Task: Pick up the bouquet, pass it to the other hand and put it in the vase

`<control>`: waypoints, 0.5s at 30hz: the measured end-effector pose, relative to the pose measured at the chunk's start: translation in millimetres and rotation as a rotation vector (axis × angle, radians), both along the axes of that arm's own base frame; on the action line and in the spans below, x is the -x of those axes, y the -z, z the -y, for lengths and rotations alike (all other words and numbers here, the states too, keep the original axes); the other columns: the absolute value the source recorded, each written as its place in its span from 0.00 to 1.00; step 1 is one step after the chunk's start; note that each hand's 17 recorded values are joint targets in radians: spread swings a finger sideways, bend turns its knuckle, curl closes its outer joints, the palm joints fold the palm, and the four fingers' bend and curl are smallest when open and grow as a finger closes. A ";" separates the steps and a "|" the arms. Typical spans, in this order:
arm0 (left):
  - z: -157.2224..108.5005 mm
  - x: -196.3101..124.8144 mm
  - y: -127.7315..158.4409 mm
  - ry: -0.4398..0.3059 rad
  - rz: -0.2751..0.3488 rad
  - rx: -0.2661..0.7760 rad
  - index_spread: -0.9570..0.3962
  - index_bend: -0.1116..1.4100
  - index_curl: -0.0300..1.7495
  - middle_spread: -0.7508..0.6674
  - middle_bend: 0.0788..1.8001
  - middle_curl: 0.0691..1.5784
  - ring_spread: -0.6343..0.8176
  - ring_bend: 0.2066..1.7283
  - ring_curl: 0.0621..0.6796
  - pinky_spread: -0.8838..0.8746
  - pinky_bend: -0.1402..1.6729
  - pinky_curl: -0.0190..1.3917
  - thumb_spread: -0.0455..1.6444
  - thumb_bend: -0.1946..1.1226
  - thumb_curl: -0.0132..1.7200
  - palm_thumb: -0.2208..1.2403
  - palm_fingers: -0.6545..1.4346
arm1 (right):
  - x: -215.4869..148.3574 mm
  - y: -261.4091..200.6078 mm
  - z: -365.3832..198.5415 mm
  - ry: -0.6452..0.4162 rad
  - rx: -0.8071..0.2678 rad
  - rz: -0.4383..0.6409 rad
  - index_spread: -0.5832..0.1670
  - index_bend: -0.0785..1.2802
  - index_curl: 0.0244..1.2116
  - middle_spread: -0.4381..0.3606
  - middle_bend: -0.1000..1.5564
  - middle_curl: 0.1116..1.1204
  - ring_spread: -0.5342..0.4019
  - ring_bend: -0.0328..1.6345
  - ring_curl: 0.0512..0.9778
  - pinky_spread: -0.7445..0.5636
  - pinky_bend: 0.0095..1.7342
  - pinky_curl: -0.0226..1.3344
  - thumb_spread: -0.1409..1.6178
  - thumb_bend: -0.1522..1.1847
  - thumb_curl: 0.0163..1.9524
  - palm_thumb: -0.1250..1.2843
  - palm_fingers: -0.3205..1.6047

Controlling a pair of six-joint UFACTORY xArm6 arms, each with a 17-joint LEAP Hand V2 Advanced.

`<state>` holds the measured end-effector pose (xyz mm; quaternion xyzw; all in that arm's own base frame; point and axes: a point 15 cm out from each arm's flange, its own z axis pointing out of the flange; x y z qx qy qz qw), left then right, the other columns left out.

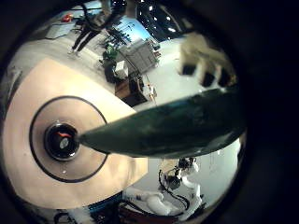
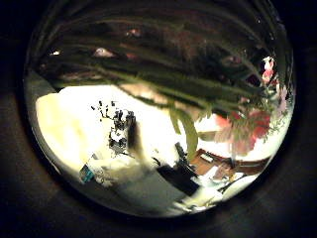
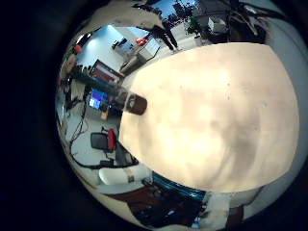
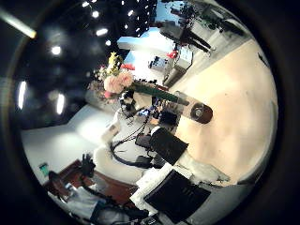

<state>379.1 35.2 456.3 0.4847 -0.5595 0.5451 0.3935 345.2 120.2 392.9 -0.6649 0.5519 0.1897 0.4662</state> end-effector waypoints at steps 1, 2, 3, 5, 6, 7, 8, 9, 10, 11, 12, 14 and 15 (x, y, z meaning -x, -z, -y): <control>-1.8 0.0 0.8 0.004 0.001 0.001 0.49 0.06 0.58 0.74 0.09 0.35 0.72 0.36 0.29 0.75 0.41 0.22 0.54 0.09 0.30 0.29 0.10 | 0.0 0.0 -0.6 -0.002 0.000 0.000 0.28 0.19 0.26 0.61 0.18 0.22 0.80 0.42 0.11 0.99 0.46 0.16 0.67 0.09 0.21 0.42 0.32; -7.6 -3.5 3.7 -0.013 0.001 -0.008 0.53 0.06 0.55 0.78 0.08 0.33 0.74 0.34 0.27 0.78 0.39 0.21 0.53 0.09 0.29 0.28 0.11 | 0.2 0.5 -0.6 -0.002 0.000 -0.001 0.28 0.19 0.26 0.61 0.18 0.22 0.80 0.42 0.11 0.99 0.46 0.16 0.67 0.09 0.21 0.42 0.32; -16.5 -7.2 8.3 -0.038 -0.001 -0.025 0.56 0.06 0.52 0.82 0.07 0.32 0.77 0.32 0.25 0.80 0.38 0.20 0.52 0.10 0.29 0.27 0.12 | 0.4 0.2 -0.7 -0.002 0.000 0.000 0.28 0.19 0.26 0.61 0.18 0.22 0.80 0.43 0.11 0.99 0.46 0.16 0.67 0.09 0.21 0.42 0.32; -34.1 -9.5 21.9 -0.068 -0.023 -0.066 0.62 0.06 0.46 0.86 0.05 0.29 0.81 0.30 0.22 0.84 0.36 0.18 0.51 0.11 0.27 0.26 0.13 | 2.0 0.6 -0.6 -0.003 0.002 0.002 0.28 0.19 0.26 0.61 0.18 0.22 0.80 0.42 0.11 0.99 0.47 0.16 0.67 0.09 0.21 0.42 0.33; -45.5 -7.6 31.9 -0.078 -0.044 -0.083 0.65 0.07 0.43 0.88 0.05 0.28 0.82 0.29 0.21 0.85 0.35 0.17 0.51 0.11 0.26 0.25 0.14 | 2.3 0.6 -0.8 -0.004 0.001 0.001 0.28 0.19 0.26 0.61 0.18 0.22 0.79 0.42 0.10 0.99 0.47 0.16 0.67 0.09 0.21 0.42 0.33; -59.4 -4.7 43.4 -0.086 -0.070 -0.099 0.67 0.07 0.40 0.90 0.05 0.26 0.84 0.28 0.20 0.86 0.34 0.17 0.50 0.11 0.26 0.25 0.14 | 3.0 0.4 -1.5 -0.007 -0.001 0.000 0.27 0.20 0.26 0.61 0.18 0.22 0.79 0.42 0.10 0.99 0.47 0.15 0.67 0.10 0.21 0.42 0.33; -73.0 -3.2 53.2 -0.099 -0.088 -0.110 0.69 0.08 0.38 0.91 0.04 0.25 0.85 0.27 0.19 0.88 0.34 0.16 0.50 0.11 0.25 0.25 0.15 | 4.0 0.3 -2.3 -0.010 -0.003 -0.003 0.27 0.20 0.26 0.60 0.18 0.22 0.79 0.42 0.10 0.99 0.47 0.15 0.68 0.10 0.21 0.42 0.33; -86.3 -2.3 62.0 -0.116 -0.101 -0.112 0.70 0.08 0.35 0.92 0.04 0.24 0.86 0.26 0.18 0.89 0.33 0.16 0.50 0.11 0.25 0.24 0.15 | 4.2 -0.4 -2.6 -0.012 -0.003 -0.003 0.27 0.19 0.26 0.60 0.18 0.22 0.79 0.42 0.10 0.99 0.47 0.15 0.68 0.10 0.21 0.43 0.33; -99.3 -1.2 70.4 -0.134 -0.113 -0.113 0.71 0.09 0.33 0.93 0.04 0.23 0.86 0.25 0.18 0.89 0.32 0.15 0.50 0.11 0.24 0.24 0.16 | 4.2 -0.3 -2.6 -0.012 -0.003 -0.003 0.27 0.19 0.26 0.60 0.18 0.22 0.79 0.42 0.10 0.99 0.47 0.15 0.68 0.10 0.21 0.43 0.33; -110.2 -0.5 76.0 -0.153 -0.119 -0.111 0.72 0.09 0.31 0.93 0.04 0.22 0.87 0.24 0.17 0.90 0.32 0.15 0.49 0.11 0.24 0.24 0.16 | 4.3 -0.4 -2.9 -0.013 -0.003 -0.003 0.27 0.19 0.26 0.60 0.17 0.22 0.79 0.42 0.10 1.00 0.47 0.15 0.68 0.10 0.21 0.43 0.33; -121.0 0.9 80.8 -0.172 -0.127 -0.107 0.73 0.10 0.29 0.94 0.04 0.21 0.88 0.23 0.16 0.91 0.31 0.14 0.49 0.12 0.24 0.24 0.16 | 4.2 -0.4 -2.6 -0.012 -0.003 -0.003 0.27 0.19 0.26 0.60 0.18 0.21 0.79 0.42 0.10 1.00 0.47 0.15 0.68 0.09 0.21 0.43 0.34; -139.9 4.6 87.3 -0.210 -0.136 -0.106 0.74 0.11 0.26 0.94 0.04 0.19 0.89 0.22 0.16 0.92 0.30 0.14 0.49 0.12 0.23 0.24 0.17 | 5.3 0.6 -2.9 -0.014 -0.003 -0.005 0.28 0.19 0.26 0.60 0.18 0.21 0.78 0.42 0.10 1.00 0.47 0.14 0.68 0.10 0.21 0.43 0.34; -147.6 7.4 90.3 -0.222 -0.142 -0.106 0.74 0.11 0.24 0.94 0.04 0.18 0.89 0.21 0.15 0.92 0.30 0.14 0.49 0.12 0.23 0.24 0.18 | 6.1 0.7 -3.2 -0.016 -0.002 -0.006 0.28 0.19 0.26 0.60 0.18 0.21 0.78 0.42 0.10 1.00 0.47 0.14 0.68 0.10 0.21 0.43 0.34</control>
